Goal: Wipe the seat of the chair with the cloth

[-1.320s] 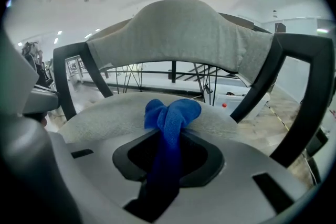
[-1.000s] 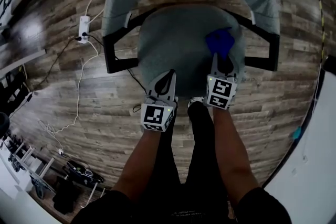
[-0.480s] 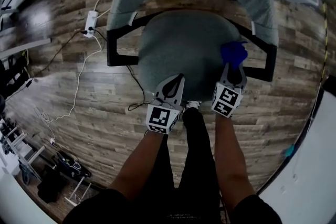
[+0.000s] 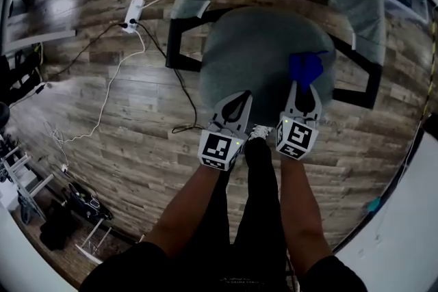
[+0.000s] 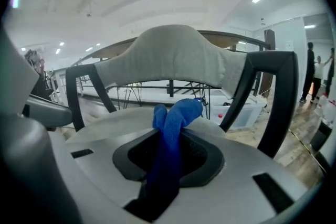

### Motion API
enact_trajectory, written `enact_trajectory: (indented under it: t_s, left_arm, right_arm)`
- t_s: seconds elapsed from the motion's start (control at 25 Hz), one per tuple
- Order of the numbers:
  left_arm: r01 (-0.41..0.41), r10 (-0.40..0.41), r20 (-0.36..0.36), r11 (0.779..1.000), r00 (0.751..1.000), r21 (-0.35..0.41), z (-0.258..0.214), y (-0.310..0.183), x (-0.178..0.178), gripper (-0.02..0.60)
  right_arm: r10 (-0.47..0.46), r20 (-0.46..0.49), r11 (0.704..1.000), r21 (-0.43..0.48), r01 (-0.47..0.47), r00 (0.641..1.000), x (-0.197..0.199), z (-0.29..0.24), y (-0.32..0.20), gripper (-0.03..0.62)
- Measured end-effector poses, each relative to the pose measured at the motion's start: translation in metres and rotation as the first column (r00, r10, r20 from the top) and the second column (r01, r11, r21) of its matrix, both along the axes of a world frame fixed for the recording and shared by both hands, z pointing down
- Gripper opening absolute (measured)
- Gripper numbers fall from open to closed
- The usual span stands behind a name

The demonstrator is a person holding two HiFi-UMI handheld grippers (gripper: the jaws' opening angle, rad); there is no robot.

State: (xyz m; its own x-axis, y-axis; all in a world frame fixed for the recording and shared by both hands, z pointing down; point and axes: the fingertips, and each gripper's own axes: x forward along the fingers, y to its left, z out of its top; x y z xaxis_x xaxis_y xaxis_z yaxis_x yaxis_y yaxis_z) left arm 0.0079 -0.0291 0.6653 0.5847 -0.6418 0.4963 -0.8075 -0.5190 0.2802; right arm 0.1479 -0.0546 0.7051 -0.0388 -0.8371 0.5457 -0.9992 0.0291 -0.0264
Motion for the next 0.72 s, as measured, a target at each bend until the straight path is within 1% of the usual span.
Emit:
enact_trajectory:
  t_s: [0.12,0.24,0.44,0.6,0.72]
  left_arm:
    - [0.027,-0.027,0.011,1.000,1.000,0.007,0.000,0.004,-0.025,0.002]
    - [0.051,-0.051,0.010,0.999,0.999,0.019,-0.004,0.005,-0.051,0.002]
    - [0.110,-0.110,0.005,0.993,0.994,0.034,-0.007,0.010,-0.095,0.002]
    - [0.136,-0.136,-0.001,0.989,0.991,0.062,-0.015,0.012,-0.122,0.002]
    - [0.160,-0.160,0.000,0.985,0.987,0.061,-0.011,0.015,-0.138,0.002]
  right_arm:
    - [-0.045,0.036,0.999,0.010,0.045,0.998,-0.034,-0.002,0.003,0.091]
    - [-0.095,0.063,0.995,0.001,0.095,0.993,-0.074,0.000,0.010,0.091]
    - [-0.193,0.111,0.981,0.007,0.194,0.975,-0.147,-0.001,0.019,0.091]
    - [-0.252,0.133,0.967,0.015,0.253,0.959,-0.189,-0.001,0.026,0.091]
    - [-0.294,0.135,0.956,0.013,0.295,0.946,-0.212,0.002,0.030,0.091]
